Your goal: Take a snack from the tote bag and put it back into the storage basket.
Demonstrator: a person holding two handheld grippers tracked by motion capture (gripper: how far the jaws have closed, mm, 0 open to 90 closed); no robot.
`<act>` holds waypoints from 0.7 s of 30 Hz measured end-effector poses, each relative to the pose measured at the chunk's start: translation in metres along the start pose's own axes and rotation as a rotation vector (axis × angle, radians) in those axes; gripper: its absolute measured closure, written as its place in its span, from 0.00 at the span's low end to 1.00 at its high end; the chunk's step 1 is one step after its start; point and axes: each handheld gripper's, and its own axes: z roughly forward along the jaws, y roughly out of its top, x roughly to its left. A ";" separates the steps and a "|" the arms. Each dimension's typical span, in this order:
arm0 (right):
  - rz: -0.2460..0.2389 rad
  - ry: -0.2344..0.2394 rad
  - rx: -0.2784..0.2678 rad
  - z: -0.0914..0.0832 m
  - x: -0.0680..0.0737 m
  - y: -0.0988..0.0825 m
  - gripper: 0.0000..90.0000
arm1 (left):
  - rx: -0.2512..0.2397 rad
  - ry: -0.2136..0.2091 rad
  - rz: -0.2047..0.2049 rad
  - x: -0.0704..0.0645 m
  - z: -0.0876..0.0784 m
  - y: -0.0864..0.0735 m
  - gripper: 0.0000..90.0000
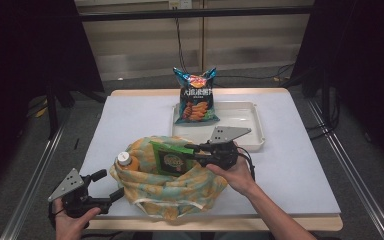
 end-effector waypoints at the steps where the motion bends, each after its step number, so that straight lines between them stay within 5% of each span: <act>1: -0.001 -0.001 -0.003 0.000 0.000 0.001 0.82 | -0.007 0.002 0.000 -0.001 0.000 0.000 0.03; 21: 0.000 0.010 -0.077 -0.011 -0.002 0.026 0.84 | -0.038 0.007 -0.003 0.001 -0.005 -0.001 0.03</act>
